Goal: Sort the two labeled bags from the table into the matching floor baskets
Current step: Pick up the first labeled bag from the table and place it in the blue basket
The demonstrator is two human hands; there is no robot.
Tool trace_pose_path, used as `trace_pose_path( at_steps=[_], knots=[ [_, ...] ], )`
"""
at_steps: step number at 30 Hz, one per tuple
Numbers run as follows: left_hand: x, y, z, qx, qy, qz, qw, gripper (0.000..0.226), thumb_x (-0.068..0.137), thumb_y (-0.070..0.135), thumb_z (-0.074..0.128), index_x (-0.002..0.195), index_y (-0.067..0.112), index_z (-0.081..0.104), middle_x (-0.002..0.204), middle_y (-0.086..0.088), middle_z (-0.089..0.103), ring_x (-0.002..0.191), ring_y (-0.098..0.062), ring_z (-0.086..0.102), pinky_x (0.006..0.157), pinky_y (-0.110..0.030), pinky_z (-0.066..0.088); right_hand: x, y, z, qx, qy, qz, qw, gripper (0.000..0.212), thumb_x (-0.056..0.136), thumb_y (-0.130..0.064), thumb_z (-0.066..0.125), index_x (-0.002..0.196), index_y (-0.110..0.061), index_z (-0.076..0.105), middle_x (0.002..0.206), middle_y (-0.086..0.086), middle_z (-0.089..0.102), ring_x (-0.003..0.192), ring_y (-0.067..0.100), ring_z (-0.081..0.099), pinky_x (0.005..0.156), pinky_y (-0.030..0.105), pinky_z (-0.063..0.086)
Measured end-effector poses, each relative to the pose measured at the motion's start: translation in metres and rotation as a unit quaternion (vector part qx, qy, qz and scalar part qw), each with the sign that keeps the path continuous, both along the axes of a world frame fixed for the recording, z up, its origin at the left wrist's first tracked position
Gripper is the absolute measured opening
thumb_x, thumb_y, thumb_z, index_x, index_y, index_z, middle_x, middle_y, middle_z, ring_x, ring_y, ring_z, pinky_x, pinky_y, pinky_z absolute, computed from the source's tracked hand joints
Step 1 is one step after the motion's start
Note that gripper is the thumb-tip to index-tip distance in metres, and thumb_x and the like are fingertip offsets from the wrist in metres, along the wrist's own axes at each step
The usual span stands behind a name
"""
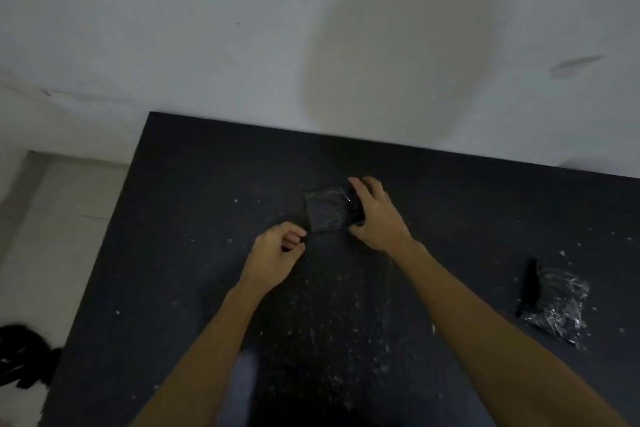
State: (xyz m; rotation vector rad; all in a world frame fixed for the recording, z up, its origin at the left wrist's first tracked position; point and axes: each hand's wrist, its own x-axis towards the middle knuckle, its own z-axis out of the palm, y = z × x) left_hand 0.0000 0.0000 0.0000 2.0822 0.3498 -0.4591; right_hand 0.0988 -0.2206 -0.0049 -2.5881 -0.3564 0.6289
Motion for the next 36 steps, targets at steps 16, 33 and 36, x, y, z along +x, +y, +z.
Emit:
trace_pose_path(
  at_steps=[16,33,36],
  knots=[
    [0.02,0.01,0.008,-0.015,-0.044,-0.094,0.994,0.096,0.071,0.02,0.088,0.147,0.041,0.034,0.149,0.01,0.029,0.13,-0.005,0.04,0.107,-0.029,0.04,-0.005,-0.011,0.019,0.073,0.21,0.003,0.975,0.071,0.078,-0.061,0.073,0.141,-0.032,0.055,0.12,-0.001,0.058,0.104,0.017,0.058,0.092,0.034,0.049],
    [-0.014,-0.009,0.044,-0.159,0.129,-0.11,0.973,0.035,0.072,0.032,0.087,0.099,0.015,0.073,0.098,-0.015,0.076,0.082,-0.018,0.072,0.079,-0.042,0.057,-0.074,-0.036,0.05,0.283,0.218,-0.161,0.92,0.047,0.084,-0.032,0.076,0.128,-0.026,0.064,0.122,-0.001,0.068,0.116,0.013,0.064,0.101,0.035,0.052],
    [-0.021,-0.019,0.057,-0.195,0.136,-0.09,0.967,0.036,0.08,0.026,0.083,0.114,0.022,0.07,0.11,-0.009,0.075,0.098,-0.017,0.074,0.086,-0.038,0.059,-0.087,-0.038,0.053,0.315,0.236,-0.178,0.902,0.033,0.088,-0.021,0.074,0.12,-0.023,0.066,0.114,0.007,0.068,0.103,0.021,0.07,0.086,0.034,0.06]
  ],
)
